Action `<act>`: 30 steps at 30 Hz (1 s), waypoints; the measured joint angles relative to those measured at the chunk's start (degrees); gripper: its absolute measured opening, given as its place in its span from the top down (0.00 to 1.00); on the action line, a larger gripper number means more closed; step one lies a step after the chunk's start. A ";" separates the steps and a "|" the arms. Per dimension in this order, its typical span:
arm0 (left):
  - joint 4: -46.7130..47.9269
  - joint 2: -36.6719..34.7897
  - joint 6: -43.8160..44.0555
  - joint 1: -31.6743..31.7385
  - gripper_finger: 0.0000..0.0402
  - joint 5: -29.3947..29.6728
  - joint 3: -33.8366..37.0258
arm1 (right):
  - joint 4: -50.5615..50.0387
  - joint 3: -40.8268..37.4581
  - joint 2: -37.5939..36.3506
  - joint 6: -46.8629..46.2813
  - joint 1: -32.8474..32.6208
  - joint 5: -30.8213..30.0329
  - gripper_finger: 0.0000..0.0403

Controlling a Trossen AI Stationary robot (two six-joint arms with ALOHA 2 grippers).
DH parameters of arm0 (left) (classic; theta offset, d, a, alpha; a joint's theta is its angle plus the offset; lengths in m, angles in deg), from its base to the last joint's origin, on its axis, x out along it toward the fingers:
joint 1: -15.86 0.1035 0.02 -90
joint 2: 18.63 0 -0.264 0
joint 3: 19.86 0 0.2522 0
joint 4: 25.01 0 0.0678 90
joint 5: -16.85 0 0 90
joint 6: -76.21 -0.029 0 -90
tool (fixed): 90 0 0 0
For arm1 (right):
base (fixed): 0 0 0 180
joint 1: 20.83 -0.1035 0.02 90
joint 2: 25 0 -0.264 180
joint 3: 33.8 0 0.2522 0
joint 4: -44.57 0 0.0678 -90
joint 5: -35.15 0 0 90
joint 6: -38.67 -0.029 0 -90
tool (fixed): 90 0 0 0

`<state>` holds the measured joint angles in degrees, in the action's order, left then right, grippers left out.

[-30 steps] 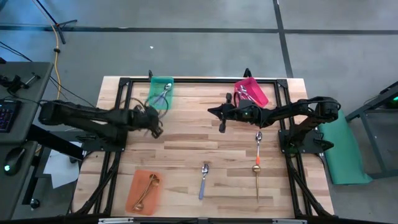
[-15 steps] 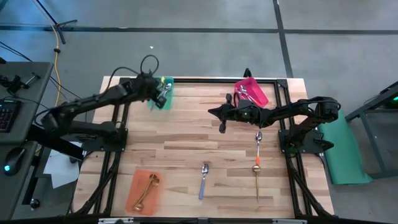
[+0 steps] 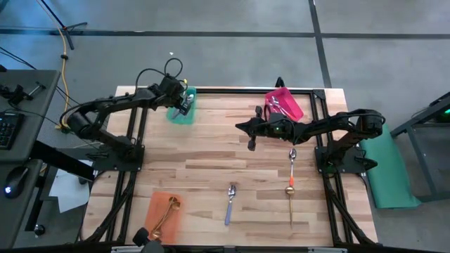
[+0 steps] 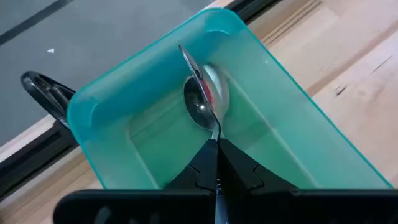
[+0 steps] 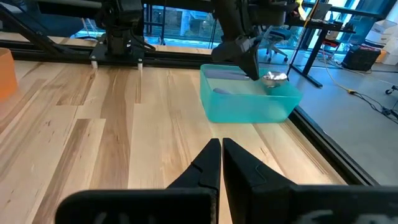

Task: Sort silverware by color (type)
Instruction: Put the purple spoon into the blue bin, then put the orange spoon into the pink bin

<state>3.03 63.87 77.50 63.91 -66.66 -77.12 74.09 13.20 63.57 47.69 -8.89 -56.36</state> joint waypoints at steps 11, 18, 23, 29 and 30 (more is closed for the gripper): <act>-4.64 4.18 -0.44 0.00 1.00 0.02 0.00 | -0.62 0.00 0.00 -0.02 0.00 0.00 1.00; -5.80 5.16 -0.34 -0.07 0.98 0.02 0.00 | -0.62 0.00 0.00 0.00 0.00 0.00 1.00; -5.42 2.61 -0.41 -0.07 0.93 0.06 0.00 | -0.62 0.00 0.00 -0.02 0.00 0.00 1.00; -3.71 -2.62 -0.45 -1.45 0.90 0.25 0.00 | -0.60 0.00 0.00 -1.23 0.02 0.00 1.00; -3.36 -3.63 -0.47 -2.14 0.91 0.26 0.00 | -0.62 0.00 0.00 -1.55 0.00 -0.01 1.00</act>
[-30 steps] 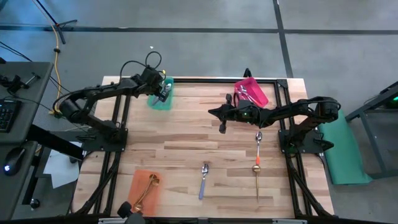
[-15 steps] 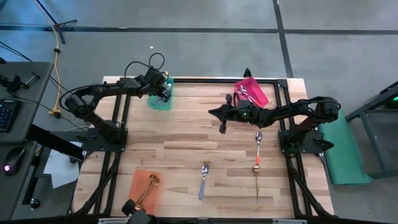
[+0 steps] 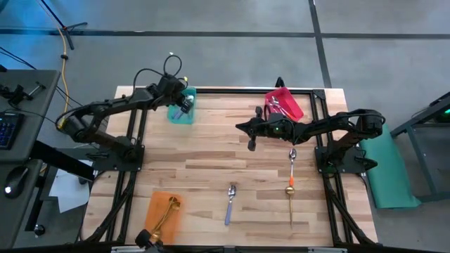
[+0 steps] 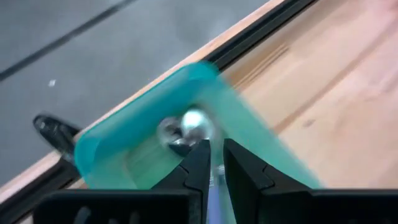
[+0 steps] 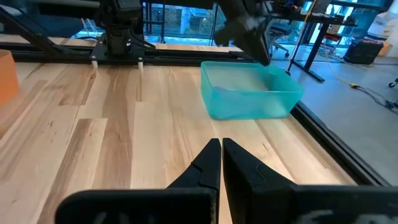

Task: Sort silverware by color (type)
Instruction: Put the orange spoon into the pink bin

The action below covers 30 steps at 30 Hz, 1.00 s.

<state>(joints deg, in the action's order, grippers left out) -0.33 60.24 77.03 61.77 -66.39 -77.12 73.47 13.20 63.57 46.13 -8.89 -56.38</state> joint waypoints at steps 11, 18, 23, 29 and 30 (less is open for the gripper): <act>-16.92 -13.44 0.49 -15.71 0.98 0.02 13.63 | -2.97 0.00 0.00 -0.19 -6.69 -12.64 1.00; -28.28 -21.08 1.76 -26.24 0.99 0.01 24.18 | -11.70 0.00 -0.02 -9.43 -14.44 -22.69 1.00; -31.86 -23.74 2.05 -32.06 0.99 0.01 29.23 | -22.92 0.37 -0.04 -21.57 -20.77 -29.82 1.00; -33.47 -23.79 1.63 -36.75 0.99 0.01 32.51 | -49.78 7.18 -0.04 -42.95 -28.82 -36.21 1.00; -34.18 -23.72 1.62 -37.24 0.99 0.02 33.05 | -53.91 8.46 -0.04 -46.46 -30.05 -36.23 1.00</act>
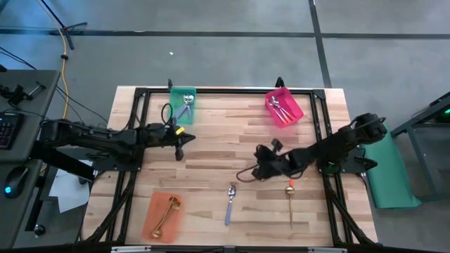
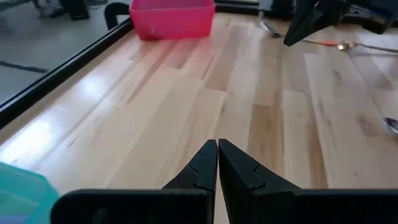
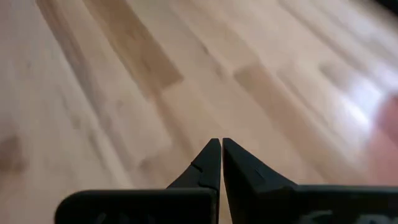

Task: Sort silverware by color (type)
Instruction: Put the orange spoon into the pink bin

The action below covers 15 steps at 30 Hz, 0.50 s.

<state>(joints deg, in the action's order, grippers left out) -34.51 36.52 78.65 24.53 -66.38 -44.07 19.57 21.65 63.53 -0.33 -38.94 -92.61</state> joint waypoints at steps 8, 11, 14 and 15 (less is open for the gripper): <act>-1.40 0.01 1.05 -2.30 0.99 0.31 1.30 | -25.94 6.87 -0.02 -23.30 -9.87 1.34 1.00; -1.41 0.01 1.65 -2.95 0.99 0.31 1.30 | -32.71 7.83 -0.02 -31.41 -13.23 0.62 1.00; -1.40 0.01 2.02 -3.59 0.99 0.32 1.30 | -38.90 7.73 -0.02 -40.15 -15.62 -0.90 1.00; -1.40 0.01 2.16 -3.77 0.99 0.31 1.30 | -40.78 7.58 -0.02 -43.06 -16.09 -1.04 1.00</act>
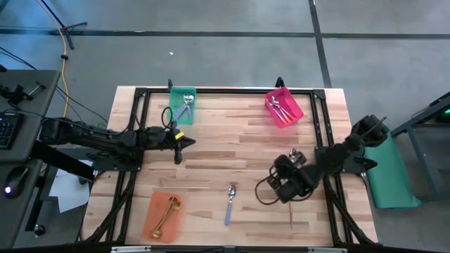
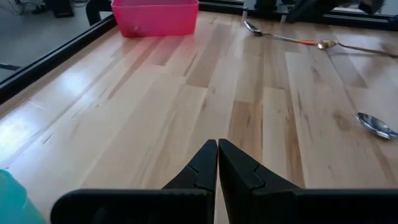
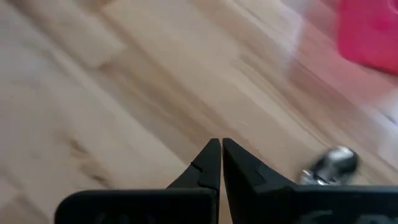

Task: Sort silverware by color (type)
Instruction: Put the orange spoon into the pink bin

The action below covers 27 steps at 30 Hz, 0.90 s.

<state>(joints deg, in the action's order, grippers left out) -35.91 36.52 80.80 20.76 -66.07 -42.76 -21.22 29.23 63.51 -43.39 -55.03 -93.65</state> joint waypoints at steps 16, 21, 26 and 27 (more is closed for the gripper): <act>0.22 0.00 2.30 -4.21 0.99 1.75 0.00 | -2.06 -12.82 0.00 -25.45 5.42 12.38 0.68; 0.42 0.00 2.33 -5.29 0.99 2.64 0.00 | 3.91 -16.68 -0.35 -26.03 7.13 12.13 0.69; 0.42 0.00 2.33 -5.72 0.99 2.68 0.00 | 4.85 -16.83 -0.17 -25.76 7.17 11.45 0.76; 0.41 0.00 2.33 -5.72 0.99 2.68 0.00 | 5.09 -16.80 -0.15 -25.55 7.17 11.44 0.79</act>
<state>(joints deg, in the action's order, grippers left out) -35.51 36.52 83.13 15.04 -63.39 -42.76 -16.13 12.43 63.35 -68.94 -47.86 -82.22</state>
